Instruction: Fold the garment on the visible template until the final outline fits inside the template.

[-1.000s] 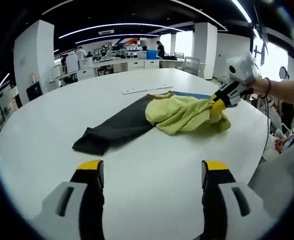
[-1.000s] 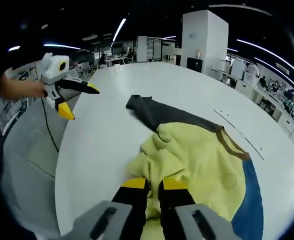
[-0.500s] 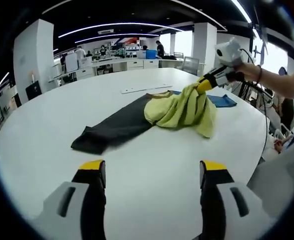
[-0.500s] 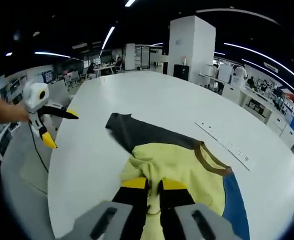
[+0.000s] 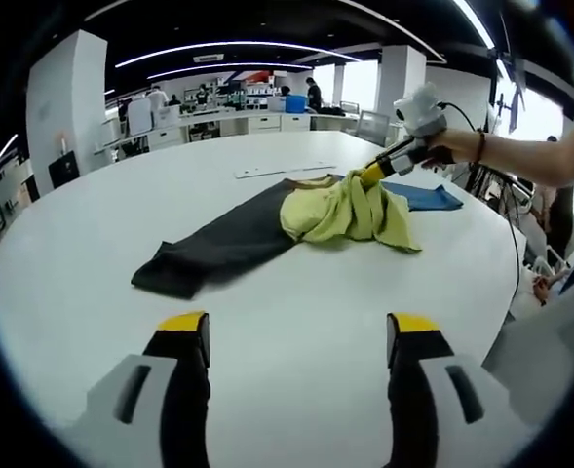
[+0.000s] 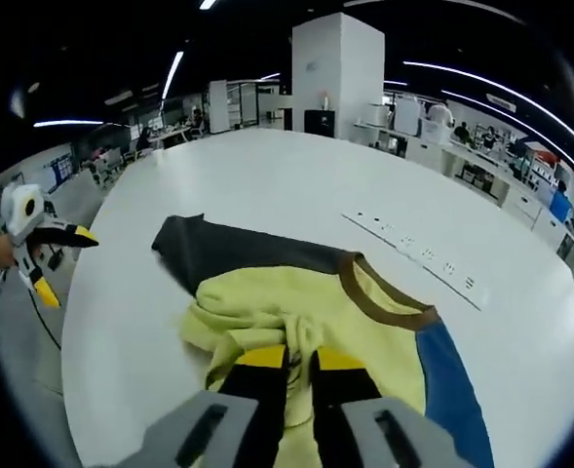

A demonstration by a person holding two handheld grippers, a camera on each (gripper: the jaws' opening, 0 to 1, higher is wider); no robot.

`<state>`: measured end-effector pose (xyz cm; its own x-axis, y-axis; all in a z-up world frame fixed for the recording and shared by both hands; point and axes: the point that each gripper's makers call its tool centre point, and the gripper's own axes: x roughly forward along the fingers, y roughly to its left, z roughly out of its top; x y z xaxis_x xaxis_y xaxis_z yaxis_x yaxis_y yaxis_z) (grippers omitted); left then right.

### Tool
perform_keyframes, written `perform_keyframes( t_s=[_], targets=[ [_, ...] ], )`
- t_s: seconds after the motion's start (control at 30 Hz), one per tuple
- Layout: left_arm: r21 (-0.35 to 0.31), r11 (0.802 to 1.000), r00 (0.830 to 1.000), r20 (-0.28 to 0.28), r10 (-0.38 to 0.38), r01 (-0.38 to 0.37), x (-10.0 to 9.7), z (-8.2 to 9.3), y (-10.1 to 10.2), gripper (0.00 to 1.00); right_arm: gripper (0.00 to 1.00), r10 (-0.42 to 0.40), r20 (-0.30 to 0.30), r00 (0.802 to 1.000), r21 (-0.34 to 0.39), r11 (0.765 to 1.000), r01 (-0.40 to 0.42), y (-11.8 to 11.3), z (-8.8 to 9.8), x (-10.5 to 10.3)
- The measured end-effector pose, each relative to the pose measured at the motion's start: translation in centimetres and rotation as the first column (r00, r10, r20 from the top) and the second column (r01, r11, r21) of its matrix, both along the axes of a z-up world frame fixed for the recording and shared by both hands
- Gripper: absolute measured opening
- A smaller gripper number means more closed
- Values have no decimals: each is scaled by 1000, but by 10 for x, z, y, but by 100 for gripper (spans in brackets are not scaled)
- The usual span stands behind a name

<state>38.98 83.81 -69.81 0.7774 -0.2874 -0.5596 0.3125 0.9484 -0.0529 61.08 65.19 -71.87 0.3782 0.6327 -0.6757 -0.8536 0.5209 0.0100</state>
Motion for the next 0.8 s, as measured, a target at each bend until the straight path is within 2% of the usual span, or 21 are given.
perform_keyframes(
  t_s=[0.13, 0.33, 0.63, 0.7, 0.8],
  targets=[
    [-7, 1000, 1000, -4, -2, 2, 2, -2, -3, 70, 5, -17, -14, 1000, -8, 1000, 17, 1, -12, 6],
    [-10, 1000, 1000, -4, -3, 3, 4, -4, -4, 70, 5, -12, -11, 1000, -61, 998, 12, 0, -27, 7],
    [-22, 1000, 1000, -12, 8, -8, 5, -7, -4, 69, 4, 9, 13, 1000, -125, 992, -7, -2, -38, 7],
    [-24, 1000, 1000, -14, 12, -12, 4, -8, -3, 69, 4, 5, 1, 1000, -126, 992, -5, -4, -43, 7],
    [-29, 999, 1000, -16, 18, -19, 4, -7, -2, 68, 6, -20, 5, 1000, -101, 995, 20, -5, -39, 7]
  ],
)
